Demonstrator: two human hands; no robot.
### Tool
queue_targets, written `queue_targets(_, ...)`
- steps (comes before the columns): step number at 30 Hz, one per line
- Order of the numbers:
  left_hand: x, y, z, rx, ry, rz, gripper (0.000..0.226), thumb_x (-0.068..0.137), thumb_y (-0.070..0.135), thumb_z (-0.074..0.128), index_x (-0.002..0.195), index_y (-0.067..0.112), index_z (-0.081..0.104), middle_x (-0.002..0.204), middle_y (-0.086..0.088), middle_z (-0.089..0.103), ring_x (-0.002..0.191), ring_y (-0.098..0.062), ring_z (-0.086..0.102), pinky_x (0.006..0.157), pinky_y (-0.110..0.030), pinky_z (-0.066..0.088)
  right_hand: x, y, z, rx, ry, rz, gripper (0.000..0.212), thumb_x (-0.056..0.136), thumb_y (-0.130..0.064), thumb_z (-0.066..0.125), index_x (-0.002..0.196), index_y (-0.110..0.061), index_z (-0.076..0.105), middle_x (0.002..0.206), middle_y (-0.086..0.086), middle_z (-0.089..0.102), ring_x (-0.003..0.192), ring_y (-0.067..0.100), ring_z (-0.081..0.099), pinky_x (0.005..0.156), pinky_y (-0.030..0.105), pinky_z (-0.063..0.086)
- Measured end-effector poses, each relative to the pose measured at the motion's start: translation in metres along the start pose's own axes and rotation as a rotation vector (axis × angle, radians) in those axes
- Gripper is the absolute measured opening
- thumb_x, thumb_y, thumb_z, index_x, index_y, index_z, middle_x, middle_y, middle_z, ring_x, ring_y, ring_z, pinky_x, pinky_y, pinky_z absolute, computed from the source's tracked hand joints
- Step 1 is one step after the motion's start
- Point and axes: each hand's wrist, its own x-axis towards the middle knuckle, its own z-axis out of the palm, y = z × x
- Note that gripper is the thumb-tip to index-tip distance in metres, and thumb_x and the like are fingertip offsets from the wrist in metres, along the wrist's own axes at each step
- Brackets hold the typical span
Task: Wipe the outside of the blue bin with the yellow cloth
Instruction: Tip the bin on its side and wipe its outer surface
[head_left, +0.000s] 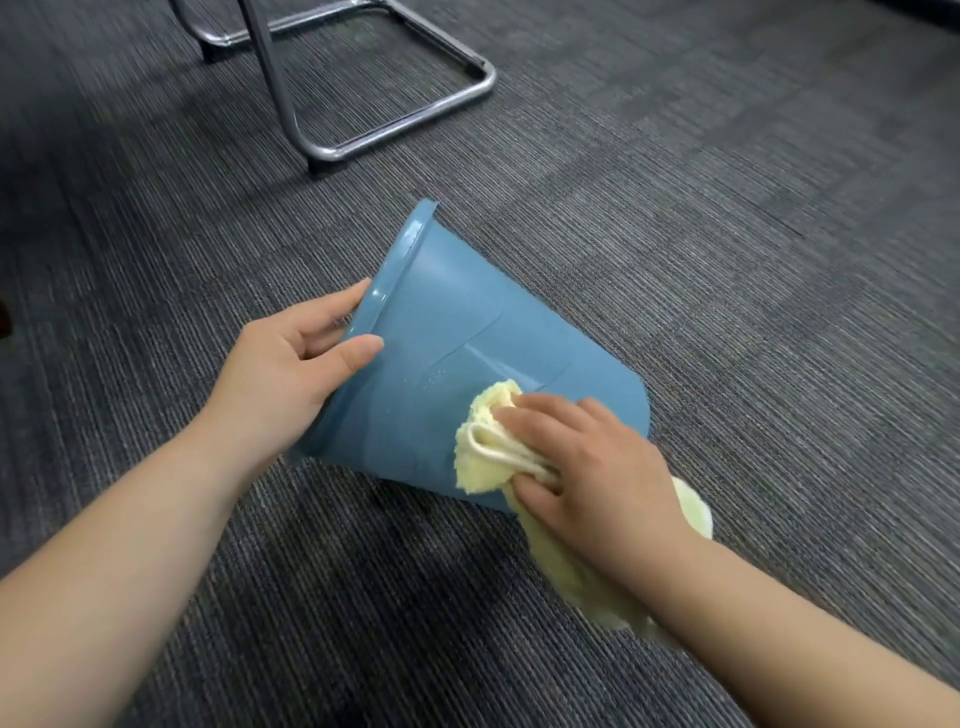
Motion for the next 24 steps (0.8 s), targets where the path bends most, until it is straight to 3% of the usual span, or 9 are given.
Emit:
queue_targets(2,0.0,-0.003,-0.004,-0.007,0.007,-0.009,0.039,0.078,0.009,0.059,0.1,0.041,0.058,0.073,0.032,0.067,0.08,0.011,0.062,0.065,-0.006,0.047,-0.001,0.015,0.0,0.023,0.018,0.124,0.038,0.068,-0.022,0.061,0.106,-0.023,0.057,0.11,0.0,0.064,0.089,0.028,0.058,0.067,0.037,0.049)
queue_targets(4,0.0,-0.006,-0.007,-0.029,0.025,-0.021,0.04,0.079,0.007,0.057,0.104,0.039,0.057,0.072,0.031,0.068,0.078,0.01,0.063,0.064,-0.006,0.048,-0.001,0.037,0.0,0.089,0.036,0.316,0.04,0.074,-0.021,0.058,0.113,-0.023,0.052,0.117,0.001,0.059,0.104,0.025,0.051,0.078,0.033,0.039)
queue_targets(8,0.002,-0.009,-0.006,-0.063,0.042,-0.036,0.041,0.079,0.008,0.057,0.107,0.037,0.054,0.07,0.028,0.068,0.076,0.008,0.064,0.062,-0.007,0.048,0.001,0.046,0.0,0.06,0.101,0.384,0.038,0.072,-0.017,0.06,0.109,-0.02,0.055,0.115,0.003,0.059,0.102,0.028,0.05,0.074,0.032,0.037)
queue_targets(14,0.003,-0.012,-0.007,-0.052,0.066,-0.033,0.04,0.08,0.009,0.058,0.108,0.037,0.055,0.072,0.029,0.068,0.076,0.008,0.064,0.062,-0.008,0.049,-0.008,0.022,0.012,0.036,0.067,0.153,0.047,0.06,-0.01,0.072,0.105,-0.014,0.059,0.109,0.008,0.064,0.088,0.033,0.06,0.069,0.042,0.05)
queue_targets(18,0.003,-0.014,-0.008,-0.079,0.095,-0.041,0.04,0.08,0.007,0.057,0.11,0.034,0.054,0.07,0.031,0.067,0.072,0.008,0.063,0.061,-0.008,0.048,-0.004,0.05,0.007,0.052,0.11,0.317,0.039,0.071,-0.018,0.062,0.109,-0.02,0.054,0.114,0.004,0.059,0.1,0.029,0.052,0.073,0.036,0.041)
queue_targets(21,0.002,-0.017,-0.009,-0.098,0.1,-0.05,0.043,0.081,0.007,0.056,0.117,0.03,0.05,0.072,0.032,0.064,0.07,0.007,0.064,0.06,-0.009,0.049,-0.005,0.069,0.004,0.073,0.17,0.477,0.036,0.074,-0.017,0.058,0.109,-0.022,0.053,0.11,0.005,0.059,0.097,0.026,0.052,0.068,0.03,0.032)
queue_targets(24,0.001,-0.017,-0.008,-0.086,0.082,-0.051,0.041,0.08,0.008,0.057,0.109,0.037,0.053,0.067,0.027,0.068,0.068,0.007,0.064,0.058,-0.009,0.049,-0.012,0.068,0.005,0.06,0.166,0.516,0.035,0.074,-0.018,0.058,0.108,-0.022,0.053,0.111,0.005,0.057,0.095,0.026,0.052,0.067,0.031,0.033)
